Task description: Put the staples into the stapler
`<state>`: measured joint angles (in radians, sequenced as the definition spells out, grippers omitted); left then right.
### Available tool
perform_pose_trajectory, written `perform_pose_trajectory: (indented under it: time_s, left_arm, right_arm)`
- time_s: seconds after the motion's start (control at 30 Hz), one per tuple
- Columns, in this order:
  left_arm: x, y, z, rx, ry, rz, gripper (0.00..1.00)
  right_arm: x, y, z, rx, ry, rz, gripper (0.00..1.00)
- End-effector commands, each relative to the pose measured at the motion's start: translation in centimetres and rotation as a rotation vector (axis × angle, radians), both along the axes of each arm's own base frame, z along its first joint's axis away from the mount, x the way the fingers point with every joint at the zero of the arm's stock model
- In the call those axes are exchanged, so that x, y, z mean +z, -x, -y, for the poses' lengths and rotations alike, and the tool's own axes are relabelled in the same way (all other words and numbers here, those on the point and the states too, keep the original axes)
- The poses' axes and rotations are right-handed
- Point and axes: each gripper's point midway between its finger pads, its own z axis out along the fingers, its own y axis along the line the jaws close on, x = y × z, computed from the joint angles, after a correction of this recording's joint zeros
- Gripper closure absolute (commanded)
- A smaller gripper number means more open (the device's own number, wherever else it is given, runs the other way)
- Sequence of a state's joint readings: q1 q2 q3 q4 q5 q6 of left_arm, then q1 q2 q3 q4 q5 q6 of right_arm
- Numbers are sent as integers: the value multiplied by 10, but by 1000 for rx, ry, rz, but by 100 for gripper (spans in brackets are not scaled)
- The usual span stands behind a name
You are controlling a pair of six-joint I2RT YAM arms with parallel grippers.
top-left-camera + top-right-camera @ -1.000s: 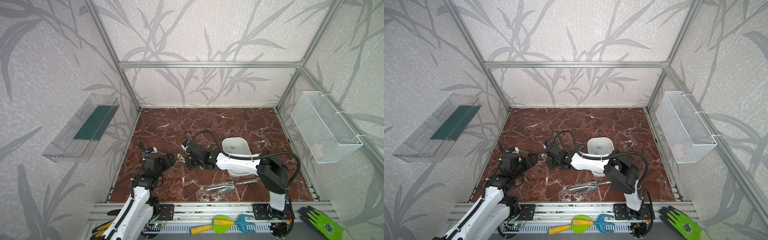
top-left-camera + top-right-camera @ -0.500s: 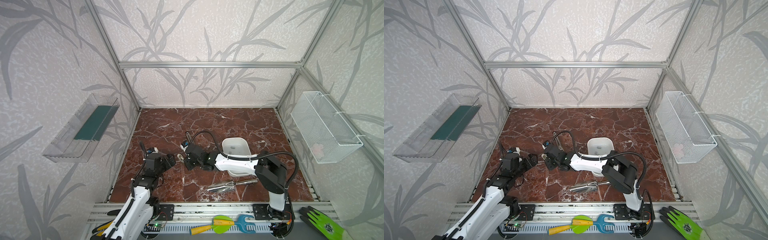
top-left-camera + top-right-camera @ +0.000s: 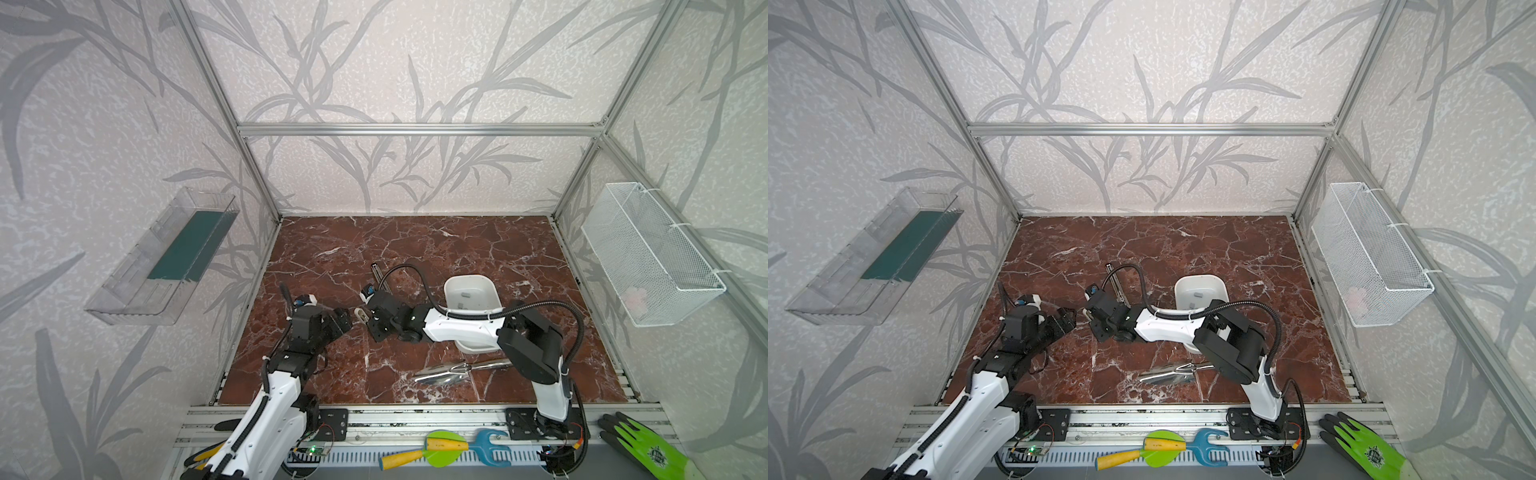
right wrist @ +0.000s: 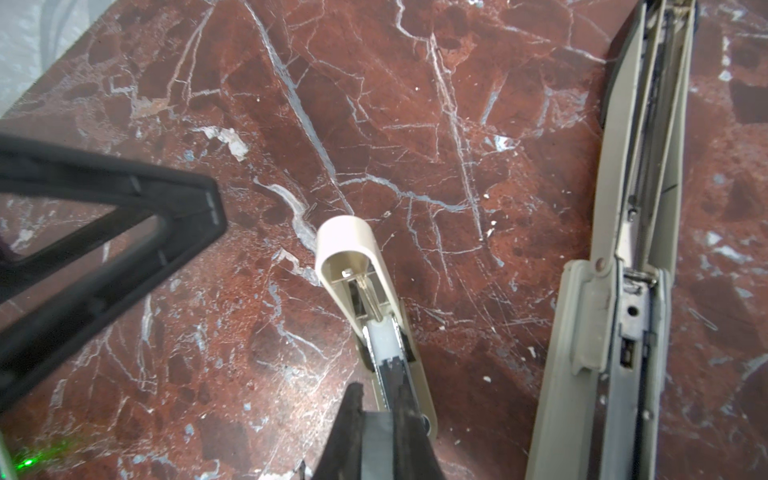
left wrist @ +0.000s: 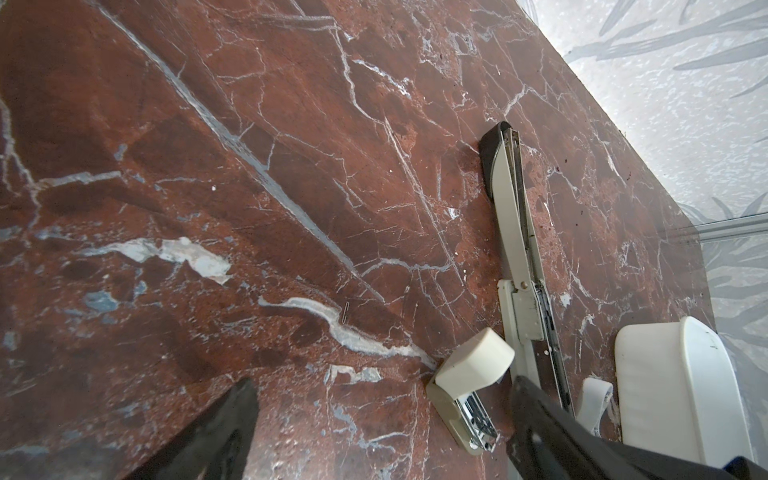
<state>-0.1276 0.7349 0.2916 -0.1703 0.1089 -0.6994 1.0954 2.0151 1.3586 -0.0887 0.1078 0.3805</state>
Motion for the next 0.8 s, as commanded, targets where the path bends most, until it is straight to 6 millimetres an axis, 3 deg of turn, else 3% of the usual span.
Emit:
perform_pose_trajectory:
  time_s: [0.0,0.77]
  left_arm:
    - [0,-1,-1,2,3,9,5]
    - [0,-1,-1,3,4,8,5]
  right_arm:
    - [2,-9,-1,-9,16,35,89]
    - [-11,-17,-3,6,59,54,89]
